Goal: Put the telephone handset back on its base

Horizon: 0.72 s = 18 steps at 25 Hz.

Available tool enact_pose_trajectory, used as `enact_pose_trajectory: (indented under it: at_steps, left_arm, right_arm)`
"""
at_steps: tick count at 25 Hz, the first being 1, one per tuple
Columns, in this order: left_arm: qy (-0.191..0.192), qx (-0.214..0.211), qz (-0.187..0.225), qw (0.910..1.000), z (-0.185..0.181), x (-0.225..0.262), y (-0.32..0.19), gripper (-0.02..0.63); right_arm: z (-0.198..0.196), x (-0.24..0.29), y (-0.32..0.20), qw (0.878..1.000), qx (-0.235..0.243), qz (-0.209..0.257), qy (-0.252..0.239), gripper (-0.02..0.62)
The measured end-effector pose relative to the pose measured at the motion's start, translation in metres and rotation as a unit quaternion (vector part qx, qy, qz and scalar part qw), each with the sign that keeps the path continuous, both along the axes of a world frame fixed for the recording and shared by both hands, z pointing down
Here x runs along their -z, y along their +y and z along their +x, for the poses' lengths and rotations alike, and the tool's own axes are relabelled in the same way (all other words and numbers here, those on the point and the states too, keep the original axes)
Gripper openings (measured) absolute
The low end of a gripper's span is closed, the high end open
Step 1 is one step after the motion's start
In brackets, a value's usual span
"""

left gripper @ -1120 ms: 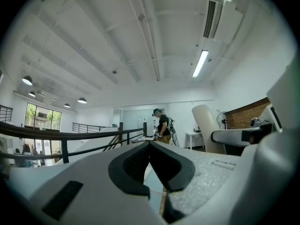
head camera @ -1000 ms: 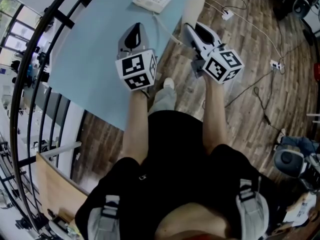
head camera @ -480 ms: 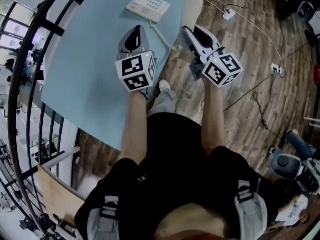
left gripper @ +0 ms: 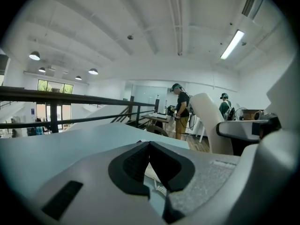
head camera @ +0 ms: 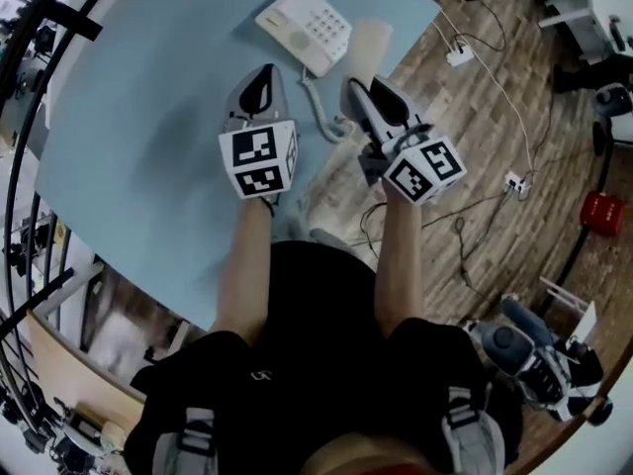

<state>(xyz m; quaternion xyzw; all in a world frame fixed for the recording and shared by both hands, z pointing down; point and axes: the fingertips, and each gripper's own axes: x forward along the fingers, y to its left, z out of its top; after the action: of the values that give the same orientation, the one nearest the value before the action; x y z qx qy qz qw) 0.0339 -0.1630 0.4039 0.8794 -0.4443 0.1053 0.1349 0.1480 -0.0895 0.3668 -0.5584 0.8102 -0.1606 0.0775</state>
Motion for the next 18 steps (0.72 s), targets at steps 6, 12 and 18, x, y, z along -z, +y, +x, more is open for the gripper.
enact_pose_trajectory:
  at_steps: [6,12,18]
  left_arm:
    - [0.001,0.017,-0.028,0.9995,0.008,-0.026,-0.037,-0.002]
    - [-0.005,0.041,-0.048,0.998,0.014,-0.049,-0.063,-0.002]
    - [-0.006,0.069,-0.066,0.9954,0.008,-0.064,-0.073,-0.002]
  right_arm:
    - [0.008,-0.03,-0.045,0.999,0.022,-0.042,-0.001,0.08]
    - [0.013,-0.063,-0.081,0.993,0.074,-0.09,0.011,0.08]
    - [0.01,-0.105,-0.118,0.97,0.177,-0.163,0.041,0.08]
